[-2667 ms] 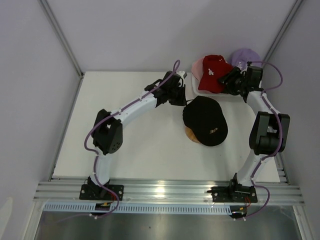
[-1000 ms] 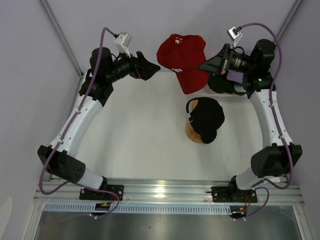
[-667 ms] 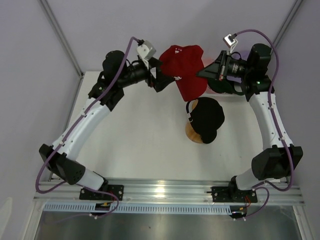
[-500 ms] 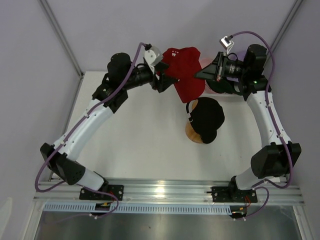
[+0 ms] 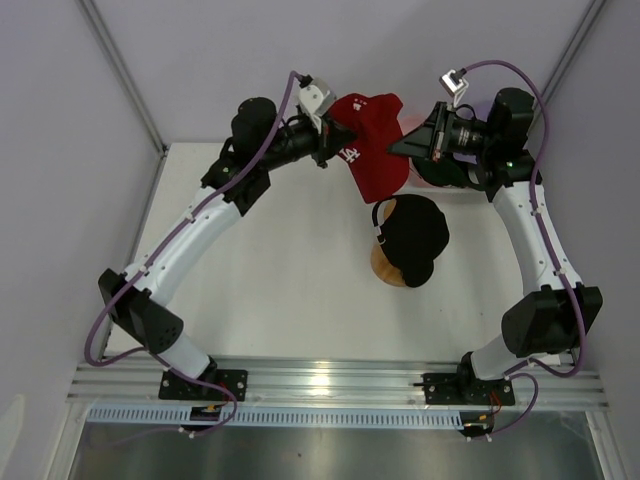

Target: Stack the hats

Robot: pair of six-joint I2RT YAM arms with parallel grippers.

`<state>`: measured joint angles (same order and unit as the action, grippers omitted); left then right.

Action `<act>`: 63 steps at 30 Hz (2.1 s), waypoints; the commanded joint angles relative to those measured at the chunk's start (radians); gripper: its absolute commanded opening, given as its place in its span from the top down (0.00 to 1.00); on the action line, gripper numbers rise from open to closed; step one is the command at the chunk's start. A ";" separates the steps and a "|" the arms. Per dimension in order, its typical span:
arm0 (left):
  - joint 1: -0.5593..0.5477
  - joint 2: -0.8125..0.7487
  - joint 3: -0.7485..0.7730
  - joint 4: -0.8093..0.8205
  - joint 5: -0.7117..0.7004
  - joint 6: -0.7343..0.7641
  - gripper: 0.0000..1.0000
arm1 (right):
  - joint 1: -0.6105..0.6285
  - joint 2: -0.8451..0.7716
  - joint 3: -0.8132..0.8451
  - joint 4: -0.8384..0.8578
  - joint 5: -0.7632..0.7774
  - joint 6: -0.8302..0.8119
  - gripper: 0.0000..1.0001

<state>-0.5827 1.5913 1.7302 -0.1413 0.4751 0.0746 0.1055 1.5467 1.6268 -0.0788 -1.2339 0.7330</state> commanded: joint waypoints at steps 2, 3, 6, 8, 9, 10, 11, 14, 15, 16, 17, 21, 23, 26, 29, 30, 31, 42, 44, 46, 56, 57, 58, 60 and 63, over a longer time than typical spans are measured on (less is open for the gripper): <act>-0.009 -0.056 -0.040 0.103 -0.233 -0.174 0.99 | 0.008 -0.011 0.031 0.051 -0.019 0.011 0.93; -0.008 -0.060 -0.040 0.095 -0.280 -0.199 0.99 | 0.008 -0.008 0.039 0.034 -0.001 -0.003 0.82; -0.008 -0.089 -0.038 0.059 -0.378 -0.361 0.99 | 0.008 -0.017 0.045 -0.088 0.094 -0.073 0.41; -0.014 -0.111 -0.044 0.048 -0.398 -0.448 0.99 | 0.010 -0.052 -0.006 -0.076 0.144 -0.080 0.20; -0.028 -0.116 -0.047 0.046 -0.420 -0.497 0.99 | 0.011 -0.072 -0.039 -0.021 0.198 -0.069 0.15; -0.038 -0.120 -0.046 0.043 -0.447 -0.512 0.99 | 0.011 -0.115 -0.074 0.006 0.226 -0.055 0.02; -0.051 -0.123 -0.041 0.037 -0.469 -0.522 0.99 | 0.011 -0.134 -0.111 0.034 0.256 -0.025 0.01; -0.086 -0.123 -0.020 0.025 -0.581 -0.544 0.99 | 0.017 -0.198 -0.243 0.135 0.365 0.025 0.01; -0.104 -0.120 -0.012 0.019 -0.601 -0.544 0.99 | 0.017 -0.207 -0.286 0.155 0.385 0.051 0.01; -0.111 -0.114 0.012 0.017 -0.616 -0.539 0.99 | 0.025 -0.215 -0.304 0.166 0.401 0.061 0.01; -0.120 -0.107 0.023 0.009 -0.619 -0.535 0.99 | 0.028 -0.224 -0.315 0.174 0.430 0.063 0.00; -0.160 -0.060 0.077 -0.040 -0.661 -0.530 0.99 | 0.051 -0.215 -0.306 0.175 0.461 0.066 0.09; -0.164 -0.051 0.066 -0.037 -0.665 -0.547 0.99 | 0.072 -0.209 -0.300 0.180 0.485 0.072 0.14; -0.180 -0.047 0.052 -0.023 -0.668 -0.556 0.99 | 0.088 -0.201 -0.304 0.180 0.511 0.085 0.57; -0.184 -0.042 0.058 -0.029 -0.669 -0.523 0.99 | 0.088 -0.224 -0.317 0.159 0.530 0.092 1.00; -0.184 -0.040 0.060 -0.033 -0.664 -0.503 0.99 | 0.086 -0.237 -0.324 0.145 0.536 0.095 1.00; -0.184 -0.040 0.061 -0.040 -0.664 -0.498 0.99 | 0.086 -0.276 -0.338 0.143 0.562 0.109 1.00; -0.086 -0.243 0.003 -0.104 -0.639 -0.449 0.00 | -0.282 -0.671 -0.672 0.338 0.450 0.454 1.00; -0.001 -0.272 -0.044 -0.098 -0.626 -0.488 0.01 | -0.364 -0.700 -0.749 0.483 0.358 0.547 1.00; 0.070 -0.303 -0.105 -0.104 -0.546 -0.528 0.01 | -0.439 -0.717 -0.902 0.618 0.306 0.716 1.00; 0.230 -0.263 -0.256 -0.066 -0.356 -0.596 0.00 | -0.541 -0.708 -1.239 1.329 0.309 1.161 1.00; 0.231 -0.248 -0.255 -0.064 -0.340 -0.601 0.00 | -0.541 -0.715 -1.224 1.311 0.301 1.152 1.00; 0.231 -0.234 -0.251 -0.063 -0.323 -0.604 0.00 | -0.541 -0.730 -1.208 1.282 0.269 1.137 1.00; 0.231 -0.197 -0.248 -0.047 -0.273 -0.618 0.01 | -0.543 -0.754 -1.168 1.162 0.238 1.060 1.00; 0.230 -0.159 -0.264 -0.020 -0.212 -0.634 0.01 | -0.543 -0.810 -1.151 0.990 0.192 0.962 1.00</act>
<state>-0.3576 1.4193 1.4723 -0.2169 0.1505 -0.5240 -0.4343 0.7860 0.4255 0.9646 -0.9787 1.7748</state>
